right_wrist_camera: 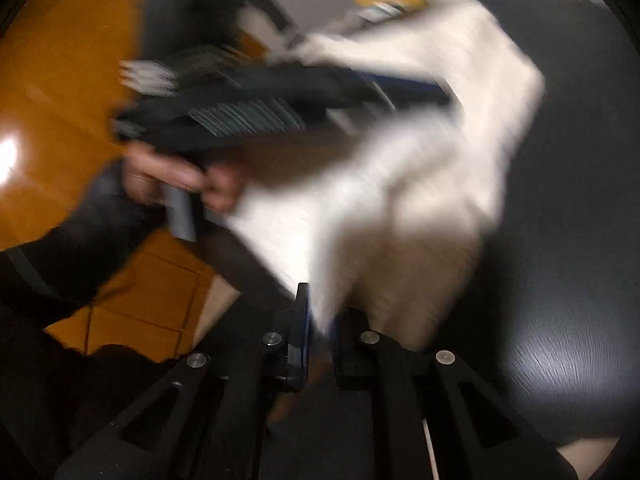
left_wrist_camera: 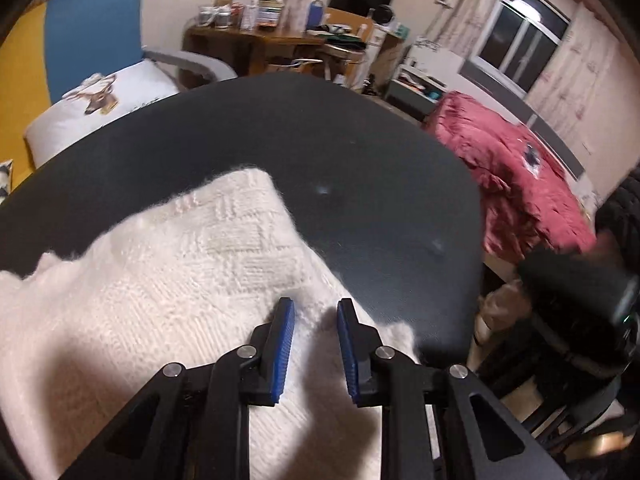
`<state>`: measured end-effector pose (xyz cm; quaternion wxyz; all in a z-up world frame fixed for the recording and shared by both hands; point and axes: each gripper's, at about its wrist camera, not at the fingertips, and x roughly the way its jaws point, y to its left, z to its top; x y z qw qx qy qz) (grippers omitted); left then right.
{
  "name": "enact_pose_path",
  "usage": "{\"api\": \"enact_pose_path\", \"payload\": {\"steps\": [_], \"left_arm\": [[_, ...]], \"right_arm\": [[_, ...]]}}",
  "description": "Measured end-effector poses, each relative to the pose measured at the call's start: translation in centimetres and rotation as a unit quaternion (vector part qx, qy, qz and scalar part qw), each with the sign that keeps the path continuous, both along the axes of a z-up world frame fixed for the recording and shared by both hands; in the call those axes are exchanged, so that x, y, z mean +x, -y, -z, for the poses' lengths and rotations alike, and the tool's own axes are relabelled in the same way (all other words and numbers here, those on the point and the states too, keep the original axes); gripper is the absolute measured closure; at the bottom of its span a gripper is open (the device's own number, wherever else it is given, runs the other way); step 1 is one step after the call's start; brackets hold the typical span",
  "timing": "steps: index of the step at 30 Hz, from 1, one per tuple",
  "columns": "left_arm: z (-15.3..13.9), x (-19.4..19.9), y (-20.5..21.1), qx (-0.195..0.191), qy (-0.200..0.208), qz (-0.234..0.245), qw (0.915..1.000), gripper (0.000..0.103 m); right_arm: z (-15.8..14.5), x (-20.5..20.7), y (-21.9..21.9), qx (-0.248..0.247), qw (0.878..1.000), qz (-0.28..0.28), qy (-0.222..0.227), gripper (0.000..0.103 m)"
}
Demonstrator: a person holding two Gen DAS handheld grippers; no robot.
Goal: Fold clothes
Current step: 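Press the folded sweater bundle with the right gripper while the left gripper smooths it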
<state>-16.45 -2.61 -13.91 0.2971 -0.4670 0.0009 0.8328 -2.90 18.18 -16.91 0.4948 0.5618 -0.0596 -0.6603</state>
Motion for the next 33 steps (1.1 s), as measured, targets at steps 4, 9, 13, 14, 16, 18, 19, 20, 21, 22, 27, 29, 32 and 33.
{"api": "enact_pose_path", "payload": {"steps": [4,9,13,14,16,18,19,20,21,22,27,29,32,33], "left_arm": [[0.0,0.9,0.2,0.013,-0.017,-0.021,0.9995,0.080],[-2.6,2.4,3.7,0.067,-0.030,-0.050,0.9961,0.078],[-4.0,4.4,8.4,0.100,-0.058,-0.091,0.9891,0.078],[-4.1,4.8,9.2,0.102,-0.064,-0.100,0.9877,0.078],[-3.7,5.8,10.7,0.109,-0.066,-0.110,0.9858,0.078],[-3.1,7.1,11.5,0.109,-0.061,-0.110,0.9860,0.078],[-2.8,7.5,11.6,0.105,-0.060,-0.109,0.9867,0.078],[-2.5,7.7,11.4,0.098,-0.061,-0.105,0.9878,0.078],[-2.3,7.9,11.2,0.091,-0.061,-0.102,0.9888,0.078],[-2.0,8.2,11.0,0.084,-0.062,-0.098,0.9897,0.078],[-1.8,8.2,9.4,0.065,-0.074,-0.078,0.9921,0.078],[-1.8,7.9,8.6,0.056,-0.078,-0.069,0.9930,0.078],[-1.6,8.1,8.2,0.055,-0.078,-0.063,0.9935,0.078],[-1.5,8.2,8.0,0.055,-0.078,-0.061,0.9936,0.078]], "right_arm": [[1.4,-0.2,-0.4,-0.030,0.999,0.024,0.025,0.097],[0.3,-1.2,-1.6,-0.050,0.997,0.041,0.039,0.090],[-3.5,-2.1,-4.0,-0.063,0.995,0.077,-0.012,0.048],[-4.3,-2.4,-4.6,-0.072,0.993,0.089,-0.024,0.042],[-5.4,-3.5,-5.1,-0.095,0.988,0.114,-0.039,0.040],[-5.3,-5.3,-4.1,-0.117,0.984,0.129,-0.037,0.038],[-5.0,-5.9,-3.3,-0.112,0.984,0.132,-0.034,0.038],[-4.8,-6.2,-2.3,-0.101,0.985,0.136,-0.029,0.038],[-4.7,-6.6,-1.2,-0.090,0.986,0.140,-0.025,0.038],[-4.4,-6.9,-0.2,-0.081,0.986,0.146,-0.023,0.038],[-2.5,-7.8,3.8,-0.053,0.982,0.180,-0.018,0.094],[-2.5,-8.0,4.7,-0.047,0.981,0.187,-0.029,0.093],[-2.7,-7.4,6.3,0.007,0.983,0.171,-0.071,0.093],[-1.9,-7.6,6.6,0.017,0.982,0.174,-0.067,0.093]]}}
